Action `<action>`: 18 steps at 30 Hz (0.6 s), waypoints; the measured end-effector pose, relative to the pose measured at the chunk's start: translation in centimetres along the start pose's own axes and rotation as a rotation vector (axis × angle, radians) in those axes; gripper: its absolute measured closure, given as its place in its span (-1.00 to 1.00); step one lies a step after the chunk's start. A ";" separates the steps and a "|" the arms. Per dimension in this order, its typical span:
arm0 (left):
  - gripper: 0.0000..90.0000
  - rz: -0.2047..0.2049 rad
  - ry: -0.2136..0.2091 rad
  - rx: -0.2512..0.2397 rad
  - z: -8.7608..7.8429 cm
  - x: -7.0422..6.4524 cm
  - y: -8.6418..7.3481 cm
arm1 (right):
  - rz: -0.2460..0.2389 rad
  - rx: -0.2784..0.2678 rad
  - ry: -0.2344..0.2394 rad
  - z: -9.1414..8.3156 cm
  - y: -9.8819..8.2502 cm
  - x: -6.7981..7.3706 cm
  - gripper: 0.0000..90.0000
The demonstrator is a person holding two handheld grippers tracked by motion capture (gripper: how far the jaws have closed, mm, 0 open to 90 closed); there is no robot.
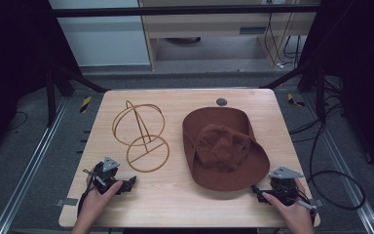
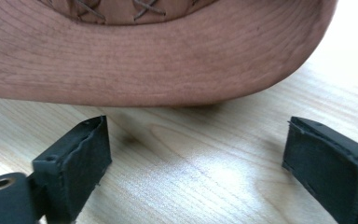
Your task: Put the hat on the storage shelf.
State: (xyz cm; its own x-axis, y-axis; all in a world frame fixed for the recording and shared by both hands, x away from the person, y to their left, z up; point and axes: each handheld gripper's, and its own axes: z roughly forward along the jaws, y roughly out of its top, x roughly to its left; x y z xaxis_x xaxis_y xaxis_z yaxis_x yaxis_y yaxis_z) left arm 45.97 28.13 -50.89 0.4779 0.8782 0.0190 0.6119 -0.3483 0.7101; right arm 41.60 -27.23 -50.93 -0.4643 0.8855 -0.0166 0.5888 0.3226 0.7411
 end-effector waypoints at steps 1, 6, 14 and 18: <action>-1.00 0.000 0.000 0.000 0.0 0.0 0.0 | 0.003 -0.008 0.006 -0.2 0.1 0.1 -0.84; -1.00 0.002 -0.002 0.001 0.0 0.0 0.0 | -0.017 -0.006 0.003 -1.0 0.0 0.5 -0.83; -1.00 0.010 -0.006 0.006 0.0 0.0 0.1 | 0.003 -0.034 0.018 -2.6 -0.3 0.4 -0.82; -1.00 0.012 -0.009 0.005 0.0 0.0 0.1 | 0.010 -0.040 0.007 -3.2 -0.2 0.2 -0.80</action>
State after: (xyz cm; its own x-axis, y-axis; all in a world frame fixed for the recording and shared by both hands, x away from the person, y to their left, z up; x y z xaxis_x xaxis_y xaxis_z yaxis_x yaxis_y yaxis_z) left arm 46.06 28.12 -50.85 0.4913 0.8707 0.0211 0.6093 -0.3610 0.7060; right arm 39.22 -28.20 -48.93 -0.4634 0.8862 -0.0040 0.5667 0.2998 0.7674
